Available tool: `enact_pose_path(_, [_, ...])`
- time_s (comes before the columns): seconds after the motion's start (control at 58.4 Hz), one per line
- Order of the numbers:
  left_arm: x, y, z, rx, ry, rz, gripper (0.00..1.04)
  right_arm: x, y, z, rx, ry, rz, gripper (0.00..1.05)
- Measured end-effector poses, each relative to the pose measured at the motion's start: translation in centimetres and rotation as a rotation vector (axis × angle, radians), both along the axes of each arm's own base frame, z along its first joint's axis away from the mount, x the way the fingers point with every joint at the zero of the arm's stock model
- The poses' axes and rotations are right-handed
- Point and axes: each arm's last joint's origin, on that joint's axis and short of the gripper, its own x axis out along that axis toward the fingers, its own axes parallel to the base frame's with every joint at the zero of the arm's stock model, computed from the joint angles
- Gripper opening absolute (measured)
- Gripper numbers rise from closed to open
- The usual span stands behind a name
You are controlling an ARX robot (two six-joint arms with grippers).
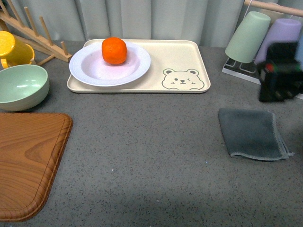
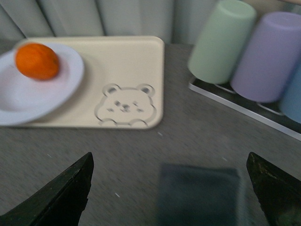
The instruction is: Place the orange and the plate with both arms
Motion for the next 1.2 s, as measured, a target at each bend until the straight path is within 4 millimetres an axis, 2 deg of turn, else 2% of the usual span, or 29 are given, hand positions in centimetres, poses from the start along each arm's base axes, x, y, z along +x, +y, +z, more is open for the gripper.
enact_pose_path(0.137, [0.0, 0.0, 0.0, 0.000, 0.000, 0.000, 0.98, -4.3, -2.1, -0.2, -0.045, -0.039, 0.019, 0.95])
enact_pose_path(0.291, [0.0, 0.0, 0.0, 0.000, 0.000, 0.000, 0.98, -7.8, -3.2, 0.2, -0.069, -0.183, 0.069, 0.94])
enact_pose_path(0.394, [0.0, 0.0, 0.0, 0.000, -0.001, -0.001, 0.98, -8.9, -4.0, 0.4, -0.025, -0.371, -0.106, 0.76])
enact_pose_path(0.583, [0.0, 0.0, 0.0, 0.000, -0.001, 0.000, 0.98, -10.0, -5.2, 1.6, 0.006, -0.408, -0.124, 0.44])
enact_pose_path(0.822, [0.0, 0.0, 0.0, 0.000, -0.001, 0.000, 0.98, -11.2, -6.2, 1.9, 0.011, -0.419, -0.130, 0.01])
enact_pose_path(1.011, [0.0, 0.0, 0.0, 0.000, -0.001, 0.000, 0.98, -11.9, -7.4, 2.2, 0.015, -0.428, -0.139, 0.01])
enact_pose_path(1.199, [0.0, 0.0, 0.0, 0.000, -0.001, 0.000, 0.98, -12.6, -7.5, 2.3, 0.016, -0.434, -0.135, 0.01])
